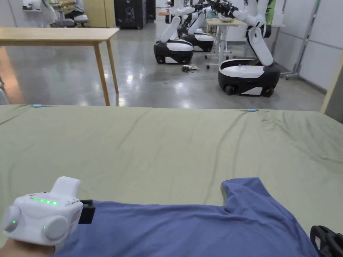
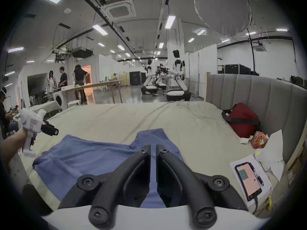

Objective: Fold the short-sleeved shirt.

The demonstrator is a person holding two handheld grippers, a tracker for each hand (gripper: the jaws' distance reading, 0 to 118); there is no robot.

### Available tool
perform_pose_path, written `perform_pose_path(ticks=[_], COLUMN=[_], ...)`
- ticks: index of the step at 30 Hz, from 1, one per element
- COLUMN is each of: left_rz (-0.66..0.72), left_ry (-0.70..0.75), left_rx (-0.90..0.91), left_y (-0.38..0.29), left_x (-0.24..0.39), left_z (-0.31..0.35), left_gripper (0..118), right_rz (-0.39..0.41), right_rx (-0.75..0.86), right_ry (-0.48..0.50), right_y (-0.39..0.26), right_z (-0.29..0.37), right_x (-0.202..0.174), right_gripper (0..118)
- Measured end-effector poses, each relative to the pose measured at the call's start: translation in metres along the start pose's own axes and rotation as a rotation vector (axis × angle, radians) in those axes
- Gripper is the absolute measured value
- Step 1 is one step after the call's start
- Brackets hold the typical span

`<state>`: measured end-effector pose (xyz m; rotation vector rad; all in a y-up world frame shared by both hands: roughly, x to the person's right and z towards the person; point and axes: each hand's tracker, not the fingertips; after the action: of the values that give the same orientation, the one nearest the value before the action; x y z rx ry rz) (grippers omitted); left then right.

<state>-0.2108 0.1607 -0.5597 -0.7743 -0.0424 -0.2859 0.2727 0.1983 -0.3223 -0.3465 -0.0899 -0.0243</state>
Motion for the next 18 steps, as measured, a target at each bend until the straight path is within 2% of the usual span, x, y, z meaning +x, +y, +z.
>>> perform_pose_path(ticks=[1,3,5,6,7,8,9,10,11,12,13,14,16,17,18], left_rz=[-0.021,-0.047,-0.022,-0.011,-0.007,-0.011,-0.049,-0.076,-0.052,-0.036,-0.037,-0.047,-0.033,-0.021,-0.016], left_ry=[0.019,0.041,0.031,0.036,0.030,0.014,0.008,-0.002,-0.040,-0.046,-0.042,-0.036,-0.051,-0.046,-0.046], left_rx=[-0.026,-0.013,-0.074,-0.075,-0.085,-0.129,-0.149,-0.149,-0.130,-0.129,-0.126,-0.110,-0.084,-0.067,-0.060], left_y=[0.003,0.013,0.019,0.019,0.021,0.021,0.019,0.017,0.017,0.017,0.017,0.017,0.018,0.020,0.021], left_x=[0.001,0.009,0.010,0.012,0.013,0.017,0.022,0.026,0.027,0.031,0.034,0.036,0.030,0.028,0.027], left_z=[-0.016,-0.037,-0.060,-0.069,-0.070,-0.074,-0.074,-0.073,-0.065,-0.059,-0.053,-0.047,-0.041,-0.034,-0.028], left_gripper=[118,114,114,109,96,59,33,13,5,5,5,5,4,4,4], right_rz=[0.001,0.006,0.007,0.013,0.019,0.030,0.035,0.040,0.042,0.038,0.046,0.052,0.058,0.049,0.021], right_rx=[-0.018,-0.069,-0.104,-0.132,-0.156,-0.173,-0.204,-0.247,-0.308,-0.357,-0.407,-0.461,-0.520,-0.563,-0.611], right_ry=[-0.005,-0.019,-0.033,-0.041,-0.046,-0.065,-0.076,-0.074,-0.077,-0.069,-0.073,-0.079,-0.076,-0.091,-0.097], right_y=[0.000,0.000,0.002,0.003,0.004,0.007,0.010,0.014,0.017,0.018,0.018,0.015,0.006,0.002,-0.006], right_z=[-0.007,-0.024,-0.044,-0.057,-0.069,-0.086,-0.103,-0.121,-0.144,-0.166,-0.186,-0.209,-0.245,-0.261,-0.273], right_x=[0.003,0.009,0.016,0.021,0.025,0.030,0.036,0.041,0.046,0.050,0.053,0.059,0.066,0.069,0.074], right_gripper=[8,8,8,8,8,8,9,14,37,63,63,71,102,108,107])
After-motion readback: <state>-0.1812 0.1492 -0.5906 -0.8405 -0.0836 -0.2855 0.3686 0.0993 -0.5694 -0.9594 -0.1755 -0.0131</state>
